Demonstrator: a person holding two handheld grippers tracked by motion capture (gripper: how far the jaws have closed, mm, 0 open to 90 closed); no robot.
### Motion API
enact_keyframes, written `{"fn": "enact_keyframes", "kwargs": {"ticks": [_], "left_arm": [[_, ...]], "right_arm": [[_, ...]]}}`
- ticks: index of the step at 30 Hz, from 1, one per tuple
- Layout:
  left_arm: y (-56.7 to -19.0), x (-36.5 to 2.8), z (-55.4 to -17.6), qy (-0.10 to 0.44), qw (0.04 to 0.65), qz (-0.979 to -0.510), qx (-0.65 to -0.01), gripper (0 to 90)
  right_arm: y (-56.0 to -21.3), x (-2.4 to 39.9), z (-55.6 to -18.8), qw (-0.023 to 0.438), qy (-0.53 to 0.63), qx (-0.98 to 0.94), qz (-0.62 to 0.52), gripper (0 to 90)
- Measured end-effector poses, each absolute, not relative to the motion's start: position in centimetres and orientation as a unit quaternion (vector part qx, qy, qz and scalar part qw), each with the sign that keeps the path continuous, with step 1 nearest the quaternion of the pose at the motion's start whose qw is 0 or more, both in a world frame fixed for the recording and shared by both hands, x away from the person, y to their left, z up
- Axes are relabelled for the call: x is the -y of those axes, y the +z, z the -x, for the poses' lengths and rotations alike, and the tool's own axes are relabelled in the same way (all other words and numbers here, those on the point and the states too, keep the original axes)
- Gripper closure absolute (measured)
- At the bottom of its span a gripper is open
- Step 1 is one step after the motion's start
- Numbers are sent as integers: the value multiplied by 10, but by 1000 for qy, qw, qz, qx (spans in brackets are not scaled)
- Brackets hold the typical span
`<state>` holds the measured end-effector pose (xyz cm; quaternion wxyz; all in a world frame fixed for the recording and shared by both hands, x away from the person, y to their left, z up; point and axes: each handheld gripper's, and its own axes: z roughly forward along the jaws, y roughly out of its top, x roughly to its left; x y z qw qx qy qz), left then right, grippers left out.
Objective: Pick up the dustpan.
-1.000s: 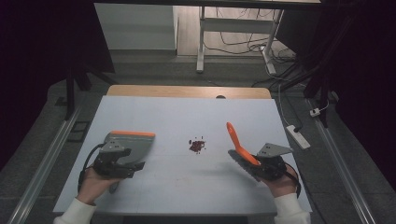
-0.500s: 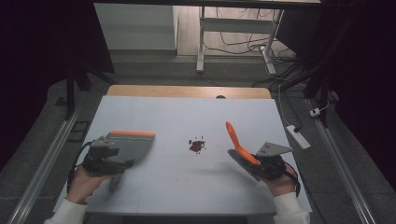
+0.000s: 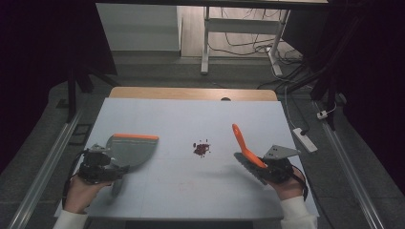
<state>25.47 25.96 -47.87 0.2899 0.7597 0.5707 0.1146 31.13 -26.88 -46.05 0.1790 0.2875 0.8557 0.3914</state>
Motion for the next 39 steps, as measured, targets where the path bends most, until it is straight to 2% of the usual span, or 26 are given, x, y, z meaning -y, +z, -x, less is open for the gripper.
{"fn": "enact_keyframes", "kwargs": {"ticks": [10, 23, 28, 39], "left_arm": [[-501, -253, -260, 92, 250, -769, -581, 188], [-516, -254, -268, 74, 243, -763, -595, 189], [-519, -253, -270, 82, 249, -758, -597, 222], [-526, -256, -274, 79, 265, -736, -618, 374]], "right_arm": [[-459, 265, -312, 182, 393, -856, -282, 698], [-460, 265, -311, 180, 389, -858, -282, 698], [-461, 265, -311, 180, 387, -859, -281, 698], [-461, 266, -311, 181, 387, -859, -283, 697]]}}
